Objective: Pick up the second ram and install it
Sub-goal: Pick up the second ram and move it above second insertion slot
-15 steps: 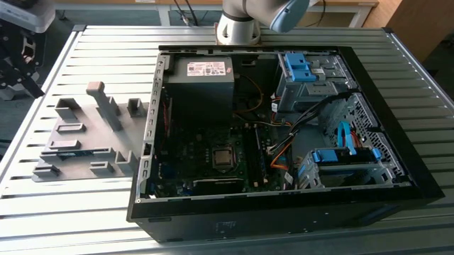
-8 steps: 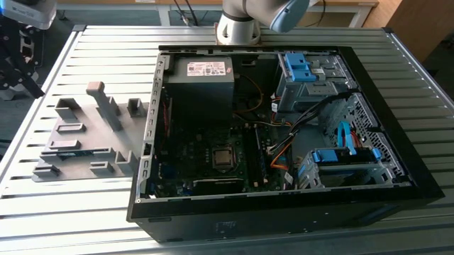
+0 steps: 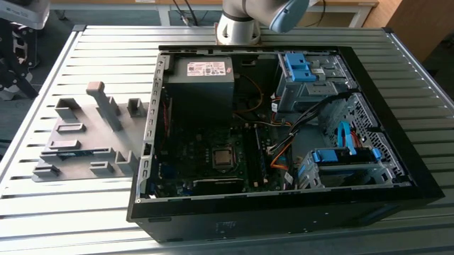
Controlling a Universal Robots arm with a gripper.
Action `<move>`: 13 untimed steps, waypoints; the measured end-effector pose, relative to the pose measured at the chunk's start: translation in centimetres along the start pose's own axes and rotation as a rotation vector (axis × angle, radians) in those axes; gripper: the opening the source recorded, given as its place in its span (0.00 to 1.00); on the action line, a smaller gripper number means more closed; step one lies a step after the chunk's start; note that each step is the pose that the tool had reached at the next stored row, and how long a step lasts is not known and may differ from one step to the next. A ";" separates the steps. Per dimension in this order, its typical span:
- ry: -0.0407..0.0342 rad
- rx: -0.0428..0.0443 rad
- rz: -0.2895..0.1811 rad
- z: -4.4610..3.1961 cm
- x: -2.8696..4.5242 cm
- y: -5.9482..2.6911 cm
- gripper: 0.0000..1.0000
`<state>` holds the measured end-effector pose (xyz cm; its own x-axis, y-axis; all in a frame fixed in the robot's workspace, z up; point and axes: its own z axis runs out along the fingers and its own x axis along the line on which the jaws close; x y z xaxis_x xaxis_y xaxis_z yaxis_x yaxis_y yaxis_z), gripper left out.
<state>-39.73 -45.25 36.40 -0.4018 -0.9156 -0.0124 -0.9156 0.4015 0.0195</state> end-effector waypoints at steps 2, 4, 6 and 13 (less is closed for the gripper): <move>0.0006 -0.0004 -0.038 0.07 0.01 0.01 0.11; 0.0014 -0.0009 -0.073 0.11 0.00 0.01 0.11; 0.0020 -0.0014 -0.109 0.15 0.01 0.01 0.11; 0.0032 -0.0021 -0.173 0.33 -0.14 0.38 0.17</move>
<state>-40.03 -44.96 36.08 -0.2383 -0.9711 -0.0126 -0.9711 0.2380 0.0194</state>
